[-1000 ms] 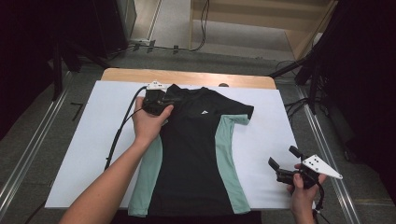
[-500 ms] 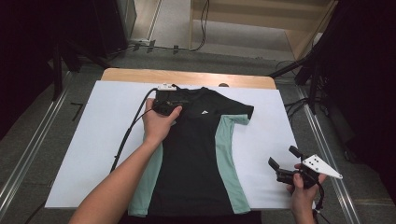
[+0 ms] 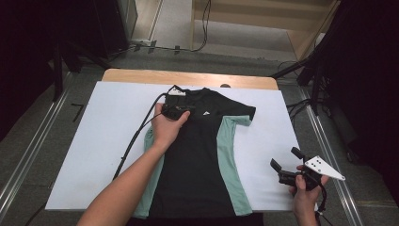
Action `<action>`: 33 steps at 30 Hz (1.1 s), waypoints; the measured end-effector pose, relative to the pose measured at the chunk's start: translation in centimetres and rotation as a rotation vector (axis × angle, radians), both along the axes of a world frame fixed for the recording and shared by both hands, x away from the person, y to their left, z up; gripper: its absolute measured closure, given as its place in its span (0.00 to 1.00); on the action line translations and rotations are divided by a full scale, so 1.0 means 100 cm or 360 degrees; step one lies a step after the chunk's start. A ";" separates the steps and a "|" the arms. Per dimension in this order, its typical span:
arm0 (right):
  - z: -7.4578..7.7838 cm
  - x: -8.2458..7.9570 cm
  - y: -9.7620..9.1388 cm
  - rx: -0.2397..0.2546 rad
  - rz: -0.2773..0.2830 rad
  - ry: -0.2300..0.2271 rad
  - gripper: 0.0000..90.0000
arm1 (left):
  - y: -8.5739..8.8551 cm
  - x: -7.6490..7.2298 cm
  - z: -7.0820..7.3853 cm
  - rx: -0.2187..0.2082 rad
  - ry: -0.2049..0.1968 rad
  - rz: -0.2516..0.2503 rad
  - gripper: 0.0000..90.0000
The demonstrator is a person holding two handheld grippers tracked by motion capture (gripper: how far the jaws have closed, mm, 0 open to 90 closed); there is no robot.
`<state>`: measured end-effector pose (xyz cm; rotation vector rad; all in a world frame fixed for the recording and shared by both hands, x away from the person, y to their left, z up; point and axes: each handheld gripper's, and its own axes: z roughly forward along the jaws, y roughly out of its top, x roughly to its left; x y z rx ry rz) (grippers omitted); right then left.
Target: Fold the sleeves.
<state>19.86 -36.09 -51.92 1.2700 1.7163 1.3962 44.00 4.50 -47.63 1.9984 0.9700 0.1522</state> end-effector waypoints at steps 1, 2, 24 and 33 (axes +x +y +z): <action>0.000 0.000 0.000 0.0000 0.0000 0.0000 0.00 | -0.001 0.000 -0.002 0.0009 -0.0002 -0.0002 0.97; 0.000 0.000 0.000 0.0000 0.0000 -0.0001 0.00 | -0.001 0.000 -0.002 0.0019 -0.0002 -0.0004 0.97; 0.000 0.000 0.000 -0.0001 -0.0001 0.0000 0.00 | 0.041 -0.036 0.035 -0.0185 -0.0337 -0.0070 0.13; 0.000 0.001 0.001 -0.0018 -0.0002 -0.0004 0.00 | 0.072 -0.048 0.042 -0.0235 -0.0366 -0.0093 0.00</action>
